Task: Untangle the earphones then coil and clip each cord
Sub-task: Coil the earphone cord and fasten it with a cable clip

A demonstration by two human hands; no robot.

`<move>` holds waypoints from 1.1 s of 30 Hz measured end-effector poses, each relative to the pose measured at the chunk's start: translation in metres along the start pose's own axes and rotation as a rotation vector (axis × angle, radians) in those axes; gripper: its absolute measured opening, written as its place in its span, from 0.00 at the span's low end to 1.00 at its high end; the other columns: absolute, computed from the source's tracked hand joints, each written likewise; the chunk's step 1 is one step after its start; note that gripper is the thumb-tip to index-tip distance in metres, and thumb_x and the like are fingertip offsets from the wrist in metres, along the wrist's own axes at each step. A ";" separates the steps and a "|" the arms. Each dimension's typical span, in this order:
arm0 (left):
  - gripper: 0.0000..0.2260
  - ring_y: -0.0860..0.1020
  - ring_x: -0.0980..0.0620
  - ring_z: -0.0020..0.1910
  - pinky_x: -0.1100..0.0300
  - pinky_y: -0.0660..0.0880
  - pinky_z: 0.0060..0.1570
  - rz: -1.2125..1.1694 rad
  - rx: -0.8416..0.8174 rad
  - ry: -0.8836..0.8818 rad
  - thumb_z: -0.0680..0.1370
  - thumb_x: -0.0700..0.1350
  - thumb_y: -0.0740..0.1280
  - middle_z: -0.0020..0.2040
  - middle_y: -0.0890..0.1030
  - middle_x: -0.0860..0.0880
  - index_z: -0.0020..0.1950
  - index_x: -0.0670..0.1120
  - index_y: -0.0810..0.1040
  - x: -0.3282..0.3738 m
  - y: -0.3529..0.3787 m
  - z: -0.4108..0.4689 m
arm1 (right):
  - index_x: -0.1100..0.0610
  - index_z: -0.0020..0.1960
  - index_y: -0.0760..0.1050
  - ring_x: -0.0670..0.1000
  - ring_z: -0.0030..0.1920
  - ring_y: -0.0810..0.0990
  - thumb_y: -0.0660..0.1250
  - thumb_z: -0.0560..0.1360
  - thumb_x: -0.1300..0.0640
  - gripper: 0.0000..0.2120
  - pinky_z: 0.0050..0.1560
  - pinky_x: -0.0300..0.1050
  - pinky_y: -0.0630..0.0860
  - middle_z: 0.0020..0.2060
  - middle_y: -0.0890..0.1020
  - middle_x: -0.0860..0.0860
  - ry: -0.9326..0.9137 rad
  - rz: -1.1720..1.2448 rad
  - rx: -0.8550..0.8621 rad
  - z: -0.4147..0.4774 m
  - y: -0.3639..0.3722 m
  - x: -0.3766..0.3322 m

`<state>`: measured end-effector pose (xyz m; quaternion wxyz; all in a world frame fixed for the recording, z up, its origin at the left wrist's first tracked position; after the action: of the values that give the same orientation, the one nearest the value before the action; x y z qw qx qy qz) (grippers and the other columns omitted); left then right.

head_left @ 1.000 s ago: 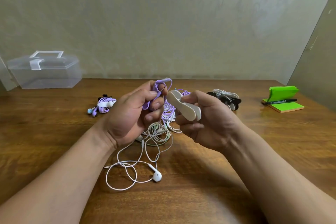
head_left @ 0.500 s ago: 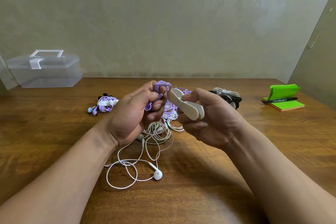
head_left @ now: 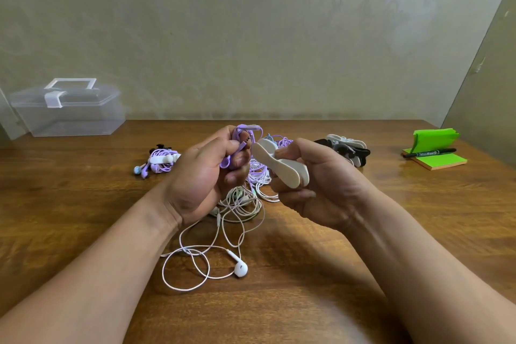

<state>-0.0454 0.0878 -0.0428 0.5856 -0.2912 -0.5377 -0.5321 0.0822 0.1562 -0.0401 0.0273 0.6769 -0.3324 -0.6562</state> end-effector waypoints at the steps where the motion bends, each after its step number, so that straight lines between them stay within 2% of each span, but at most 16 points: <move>1: 0.09 0.61 0.51 0.32 0.60 0.58 0.34 0.010 -0.011 -0.004 0.83 0.37 0.54 0.38 0.65 0.47 0.59 0.44 0.72 0.000 0.002 -0.001 | 0.57 0.38 0.73 0.45 0.28 0.62 0.64 0.71 0.62 0.04 0.19 0.33 0.57 0.31 0.68 0.51 -0.001 0.006 0.007 0.000 -0.001 0.000; 4: 0.08 0.60 0.51 0.32 0.61 0.60 0.33 0.026 -0.039 -0.010 0.84 0.37 0.53 0.38 0.66 0.47 0.52 0.44 0.71 0.001 0.005 -0.002 | 0.57 0.42 0.70 0.45 0.28 0.62 0.62 0.75 0.62 0.04 0.19 0.33 0.57 0.31 0.68 0.51 0.004 0.010 0.026 0.002 -0.005 0.000; 9: 0.05 0.60 0.50 0.33 0.59 0.57 0.34 0.074 -0.105 0.011 0.80 0.40 0.57 0.37 0.66 0.47 0.51 0.43 0.72 0.002 0.010 -0.004 | 0.57 0.41 0.70 0.45 0.25 0.65 0.61 0.79 0.63 0.08 0.19 0.32 0.57 0.31 0.68 0.51 0.027 0.024 0.077 0.003 -0.013 0.000; 11: 0.06 0.60 0.51 0.33 0.58 0.57 0.34 0.111 -0.113 0.020 0.79 0.40 0.57 0.37 0.66 0.46 0.48 0.43 0.74 0.002 0.011 -0.005 | 0.57 0.41 0.69 0.45 0.25 0.66 0.61 0.79 0.63 0.08 0.19 0.32 0.56 0.30 0.69 0.51 0.027 0.026 0.091 0.003 -0.013 0.000; 16: 0.07 0.59 0.49 0.34 0.57 0.57 0.34 0.160 -0.094 0.044 0.77 0.40 0.57 0.36 0.65 0.46 0.44 0.45 0.74 0.004 0.013 -0.006 | 0.57 0.41 0.69 0.45 0.28 0.63 0.61 0.79 0.63 0.08 0.19 0.32 0.56 0.32 0.68 0.51 0.026 0.046 0.076 0.003 -0.012 0.000; 19: 0.08 0.60 0.50 0.34 0.57 0.57 0.34 0.245 -0.093 0.057 0.77 0.40 0.56 0.36 0.64 0.47 0.43 0.45 0.74 0.005 0.014 -0.008 | 0.58 0.39 0.73 0.47 0.30 0.64 0.60 0.80 0.64 0.12 0.20 0.33 0.56 0.32 0.70 0.52 -0.029 -0.007 0.060 0.005 -0.009 0.002; 21: 0.08 0.60 0.51 0.34 0.55 0.57 0.33 0.351 -0.117 0.078 0.76 0.40 0.56 0.35 0.65 0.49 0.42 0.46 0.73 0.004 0.019 -0.011 | 0.60 0.38 0.77 0.46 0.28 0.67 0.58 0.82 0.65 0.16 0.22 0.35 0.57 0.31 0.73 0.53 -0.104 -0.076 0.029 0.006 -0.006 0.001; 22: 0.08 0.60 0.51 0.34 0.55 0.57 0.33 0.402 -0.126 0.094 0.76 0.40 0.55 0.34 0.65 0.50 0.41 0.46 0.72 0.004 0.021 -0.012 | 0.61 0.40 0.78 0.46 0.28 0.68 0.58 0.82 0.64 0.15 0.23 0.35 0.58 0.31 0.73 0.53 -0.138 -0.114 0.004 0.006 -0.004 0.001; 25: 0.09 0.62 0.52 0.33 0.57 0.59 0.32 0.466 -0.135 0.143 0.77 0.40 0.55 0.33 0.65 0.50 0.39 0.48 0.71 0.010 0.026 -0.014 | 0.64 0.56 0.75 0.47 0.31 0.72 0.59 0.83 0.63 0.08 0.27 0.37 0.64 0.35 0.75 0.54 -0.229 -0.182 -0.069 0.006 -0.001 -0.002; 28: 0.10 0.62 0.53 0.32 0.59 0.63 0.32 0.435 -0.124 0.149 0.75 0.40 0.55 0.32 0.65 0.50 0.36 0.48 0.70 0.015 0.024 -0.014 | 0.64 0.67 0.73 0.51 0.33 0.76 0.61 0.82 0.65 0.14 0.28 0.41 0.70 0.41 0.78 0.59 -0.254 -0.211 -0.092 0.005 -0.003 -0.004; 29: 0.10 0.61 0.52 0.32 0.59 0.62 0.31 0.425 -0.131 0.138 0.75 0.40 0.55 0.32 0.65 0.50 0.36 0.48 0.69 0.015 0.022 -0.015 | 0.59 0.71 0.72 0.51 0.33 0.77 0.61 0.82 0.66 0.18 0.28 0.42 0.72 0.43 0.78 0.61 -0.247 -0.226 -0.085 0.006 -0.004 -0.003; 31: 0.09 0.62 0.53 0.32 0.59 0.62 0.31 0.430 -0.168 0.110 0.76 0.41 0.56 0.32 0.66 0.50 0.36 0.48 0.70 0.014 0.023 -0.017 | 0.52 0.73 0.72 0.51 0.33 0.78 0.61 0.82 0.67 0.23 0.28 0.43 0.74 0.46 0.78 0.63 -0.229 -0.249 -0.070 0.007 -0.005 -0.001; 33: 0.06 0.68 0.57 0.31 0.63 0.67 0.32 0.423 -0.203 0.074 0.78 0.43 0.59 0.32 0.71 0.53 0.41 0.47 0.72 0.011 0.025 -0.019 | 0.54 0.72 0.73 0.51 0.32 0.78 0.61 0.82 0.67 0.20 0.27 0.42 0.75 0.48 0.77 0.63 -0.212 -0.220 -0.036 0.009 -0.007 0.001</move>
<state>-0.0176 0.0739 -0.0318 0.6711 -0.4352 -0.3864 -0.4592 0.0774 0.1648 -0.0455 -0.0680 0.6355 -0.2456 -0.7289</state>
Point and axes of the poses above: each hand's wrist, its own z-axis towards the middle knuckle, its own y-axis out of the palm, x = y × z, the point moved 6 cm from there along z, towards the middle knuckle
